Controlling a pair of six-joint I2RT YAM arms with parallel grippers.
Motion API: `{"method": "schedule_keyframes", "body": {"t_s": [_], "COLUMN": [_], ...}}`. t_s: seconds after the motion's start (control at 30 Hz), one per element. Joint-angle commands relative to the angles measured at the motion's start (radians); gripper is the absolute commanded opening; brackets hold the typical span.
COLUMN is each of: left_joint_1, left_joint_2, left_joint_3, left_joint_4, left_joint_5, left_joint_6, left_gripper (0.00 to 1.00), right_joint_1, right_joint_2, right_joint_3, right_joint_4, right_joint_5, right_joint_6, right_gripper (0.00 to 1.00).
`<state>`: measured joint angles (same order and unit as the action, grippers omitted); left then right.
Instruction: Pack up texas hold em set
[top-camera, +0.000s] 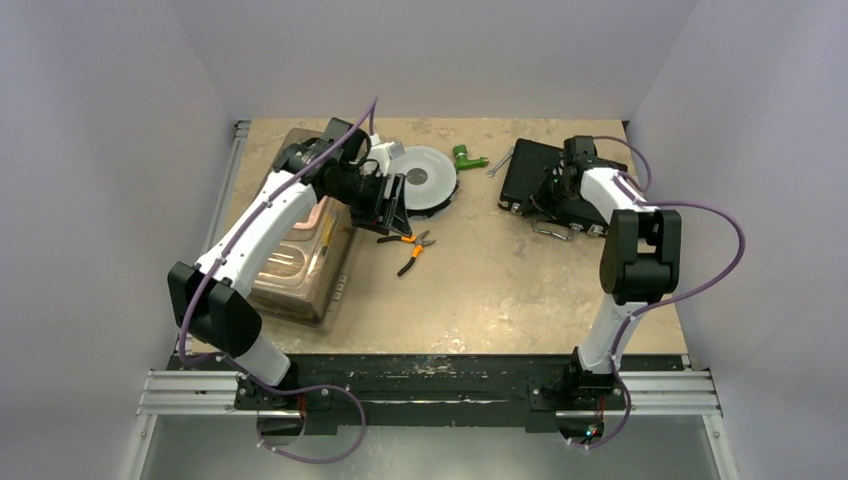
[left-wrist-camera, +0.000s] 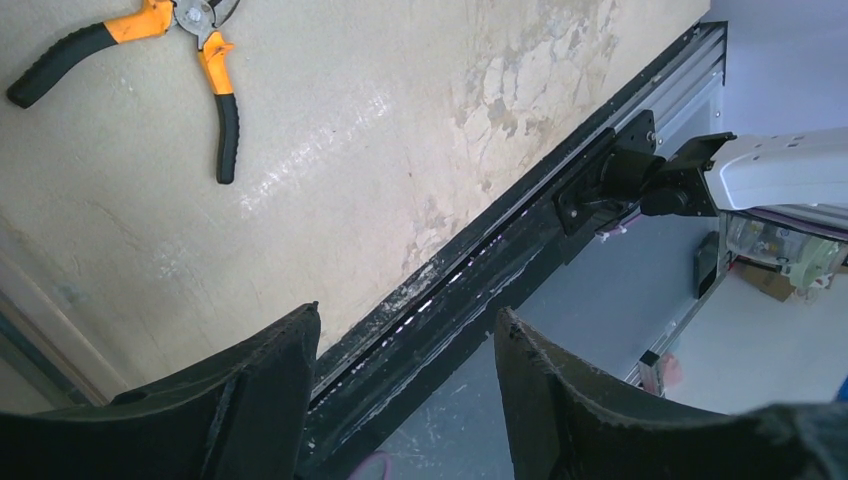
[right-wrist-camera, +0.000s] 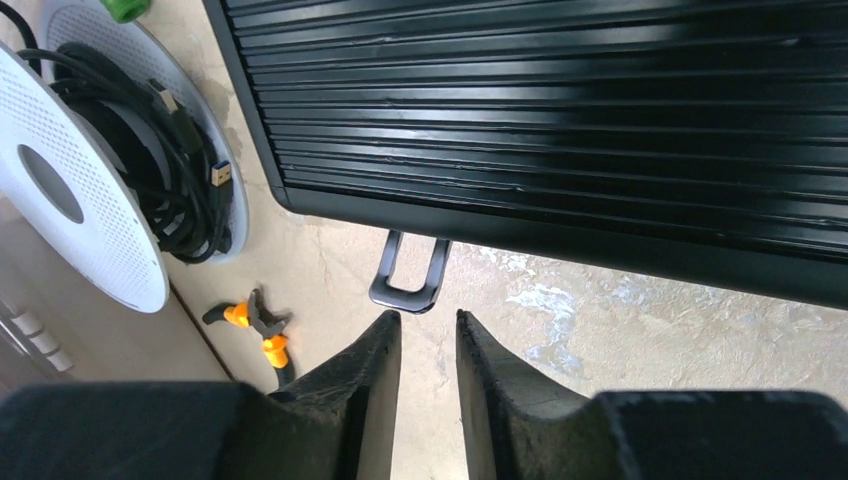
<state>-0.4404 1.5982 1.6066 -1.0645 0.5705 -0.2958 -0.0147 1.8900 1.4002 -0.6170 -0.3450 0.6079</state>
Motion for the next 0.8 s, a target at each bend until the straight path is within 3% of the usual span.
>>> {"method": "schedule_keyframes", "body": {"t_s": [0.0,0.37,0.47,0.57,0.77], "left_joint_1": [-0.011,-0.041,-0.064,-0.086,-0.117], "left_joint_2": [-0.058,-0.187,-0.211,-0.231,-0.248], "left_joint_3": [-0.006,-0.112,-0.130,-0.139,-0.136], "left_joint_4": [-0.012,-0.021,-0.024,-0.013,0.009], "left_joint_5": [-0.019,-0.071,-0.086,-0.094,-0.064], "left_joint_6": [-0.006,-0.035,-0.049,-0.073,-0.126], "left_gripper": [0.62,0.62,0.62,0.62,0.62], "right_joint_1": [0.029,0.041,0.041,0.041,0.041], "right_joint_2": [0.003,-0.026,-0.061,-0.081,-0.057], "right_joint_3": [-0.046,-0.080,-0.040,0.003,0.075], "right_joint_4": [0.068,0.054,0.018,0.000,-0.024], "right_joint_5": [0.048,0.088,0.096,0.091,0.087], "right_joint_6": [-0.017,-0.073,-0.087,-0.082,-0.069], "right_gripper": [0.23,0.21,0.28,0.44,0.47]}}
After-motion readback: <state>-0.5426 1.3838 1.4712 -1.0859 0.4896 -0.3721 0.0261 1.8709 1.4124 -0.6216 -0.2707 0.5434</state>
